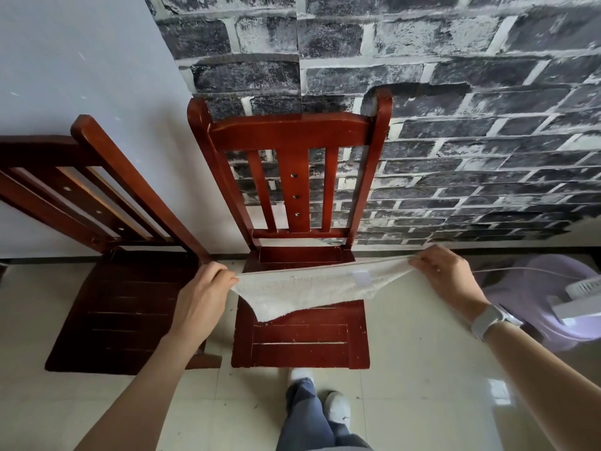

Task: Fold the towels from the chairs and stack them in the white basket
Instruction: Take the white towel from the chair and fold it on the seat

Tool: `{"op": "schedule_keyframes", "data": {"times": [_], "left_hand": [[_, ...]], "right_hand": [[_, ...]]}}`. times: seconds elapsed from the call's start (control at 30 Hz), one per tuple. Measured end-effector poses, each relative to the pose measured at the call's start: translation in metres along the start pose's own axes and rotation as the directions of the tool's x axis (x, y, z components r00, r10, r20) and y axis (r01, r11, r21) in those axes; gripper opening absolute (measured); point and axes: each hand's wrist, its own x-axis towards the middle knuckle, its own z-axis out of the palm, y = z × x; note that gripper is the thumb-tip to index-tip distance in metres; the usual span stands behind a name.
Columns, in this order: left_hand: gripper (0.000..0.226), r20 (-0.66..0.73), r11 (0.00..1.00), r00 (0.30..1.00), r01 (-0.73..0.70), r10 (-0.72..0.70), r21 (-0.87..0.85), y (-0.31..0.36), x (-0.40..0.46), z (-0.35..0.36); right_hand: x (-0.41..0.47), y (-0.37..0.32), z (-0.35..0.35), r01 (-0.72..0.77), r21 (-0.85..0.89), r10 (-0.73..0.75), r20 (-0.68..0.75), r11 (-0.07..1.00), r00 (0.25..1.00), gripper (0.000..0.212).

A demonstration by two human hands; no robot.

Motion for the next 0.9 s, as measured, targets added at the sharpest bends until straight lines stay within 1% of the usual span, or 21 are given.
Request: {"op": "schedule_keyframes", "data": {"times": [0.07,0.1,0.13,0.2,0.23,0.27,0.33,0.4,0.47,0.53,0.67,0.73,0.77,0.8,0.9], "left_hand": [[0.021,0.045,0.999,0.999,0.026,-0.025,-0.027,-0.005,-0.001,0.007],[0.019,0.045,0.996,0.997,0.060,-0.057,-0.061,-0.008,0.001,0.010],[0.017,0.030,0.989,0.995,0.102,-0.099,-0.110,-0.009,0.003,0.013],[0.015,-0.014,0.953,0.984,0.170,-0.180,-0.252,-0.011,0.007,0.016],[0.016,-0.024,0.922,0.975,0.199,-0.220,-0.332,-0.011,0.007,0.017],[0.017,-0.010,0.881,0.965,0.237,-0.263,-0.409,-0.011,0.007,0.019],[0.017,0.074,0.788,0.936,0.332,-0.345,-0.519,-0.009,0.000,0.022],[0.015,0.182,0.704,0.899,0.426,-0.398,-0.568,-0.007,-0.012,0.027],[0.014,0.260,0.670,0.872,0.486,-0.414,-0.562,-0.006,-0.027,0.033],[0.016,0.297,0.679,0.860,0.510,-0.415,-0.527,-0.007,-0.043,0.040],[0.025,0.385,0.689,0.814,0.576,-0.435,-0.439,-0.007,-0.075,0.054],[0.037,0.386,0.685,0.802,0.593,-0.456,-0.423,-0.005,-0.088,0.056],[0.039,0.382,0.673,0.797,0.601,-0.467,-0.431,-0.003,-0.092,0.056],[0.038,0.380,0.669,0.796,0.603,-0.472,-0.434,-0.001,-0.096,0.055],[0.028,0.356,0.703,0.820,0.569,-0.448,-0.427,0.000,-0.099,0.057]], "right_hand": [[-0.004,-0.003,0.005,-0.038,-0.055,0.046,0.145,0.998,0.988,0.010],[-0.005,-0.004,0.009,-0.064,-0.071,0.077,0.200,0.995,0.977,0.011],[-0.005,-0.004,0.013,-0.086,-0.055,0.096,0.201,0.995,0.975,0.011],[-0.002,-0.005,0.019,-0.111,0.036,0.106,0.102,0.993,0.989,0.009],[-0.002,-0.007,0.022,-0.108,0.071,0.103,0.064,0.992,0.993,0.007],[-0.002,-0.008,0.025,-0.104,0.088,0.099,0.057,0.991,0.993,0.006],[-0.007,-0.006,0.030,-0.117,0.096,0.105,0.122,0.988,0.987,0.005],[-0.016,-0.001,0.034,-0.172,0.111,0.143,0.229,0.979,0.963,0.010],[-0.028,0.006,0.039,-0.202,0.117,0.158,0.308,0.972,0.938,0.021],[-0.042,0.013,0.046,-0.228,0.103,0.179,0.350,0.968,0.919,0.031],[-0.065,0.020,0.055,-0.298,0.064,0.241,0.442,0.952,0.864,0.033],[-0.075,0.023,0.058,-0.319,0.035,0.262,0.488,0.947,0.833,0.032],[-0.079,0.024,0.059,-0.324,0.025,0.268,0.506,0.946,0.820,0.032],[-0.082,0.025,0.059,-0.329,0.025,0.270,0.516,0.944,0.813,0.032],[-0.081,0.022,0.065,-0.339,0.024,0.280,0.509,0.941,0.814,0.033]]}}
